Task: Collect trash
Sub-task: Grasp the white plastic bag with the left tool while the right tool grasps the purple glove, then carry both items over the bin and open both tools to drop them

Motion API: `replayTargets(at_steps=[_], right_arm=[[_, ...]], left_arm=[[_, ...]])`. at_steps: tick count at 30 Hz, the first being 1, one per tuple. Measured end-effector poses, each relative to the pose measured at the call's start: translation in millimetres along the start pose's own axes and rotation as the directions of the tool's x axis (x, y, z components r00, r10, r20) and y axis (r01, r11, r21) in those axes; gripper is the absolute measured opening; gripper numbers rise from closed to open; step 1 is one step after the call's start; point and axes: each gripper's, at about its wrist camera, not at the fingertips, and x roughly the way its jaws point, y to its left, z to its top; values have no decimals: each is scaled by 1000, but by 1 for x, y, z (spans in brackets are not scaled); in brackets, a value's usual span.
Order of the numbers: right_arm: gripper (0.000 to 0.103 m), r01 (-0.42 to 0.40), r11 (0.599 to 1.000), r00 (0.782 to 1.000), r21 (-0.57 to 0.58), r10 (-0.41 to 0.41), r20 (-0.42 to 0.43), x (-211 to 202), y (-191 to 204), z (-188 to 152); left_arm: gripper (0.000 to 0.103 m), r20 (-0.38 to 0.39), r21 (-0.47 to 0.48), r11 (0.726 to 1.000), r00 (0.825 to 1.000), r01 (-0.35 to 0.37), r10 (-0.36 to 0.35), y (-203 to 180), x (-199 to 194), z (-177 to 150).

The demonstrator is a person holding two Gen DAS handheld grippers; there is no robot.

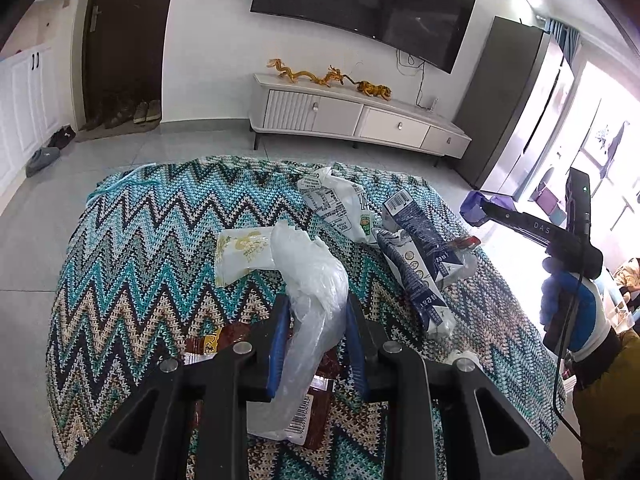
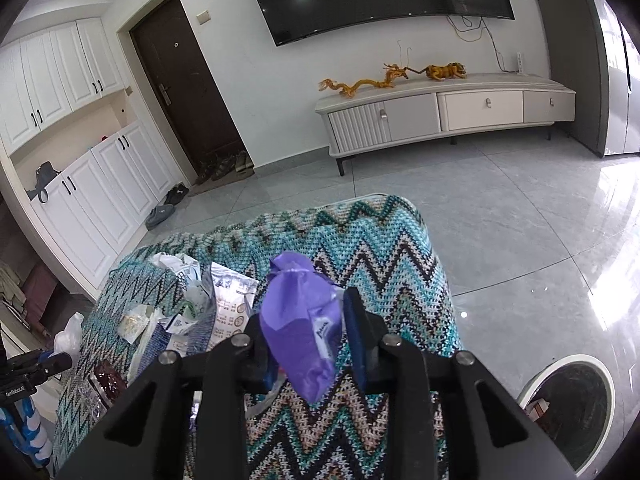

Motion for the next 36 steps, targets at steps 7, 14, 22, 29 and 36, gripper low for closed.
replayTargets(at_steps=[7, 14, 22, 29, 36], right_arm=[[26, -46, 997, 998, -55, 49, 42, -51, 27, -6], [26, -49, 991, 994, -126, 60, 87, -116, 52, -26], [26, -10, 985, 984, -175, 40, 171, -187, 55, -48], [26, 33, 993, 970, -117, -4, 241, -224, 4, -59], [26, 204, 978, 948, 40, -208, 242, -242, -101, -89]], left_arm=[[26, 64, 13, 1000, 998, 6, -6, -8, -36, -2], [26, 140, 28, 1000, 990, 6, -10, -17, -82, -6], [26, 201, 64, 998, 980, -9, -4, -44, -127, -9], [26, 163, 157, 988, 986, 4, -30, -107, -113, 5], [26, 16, 311, 943, 992, 114, -125, -219, -33, 25]])
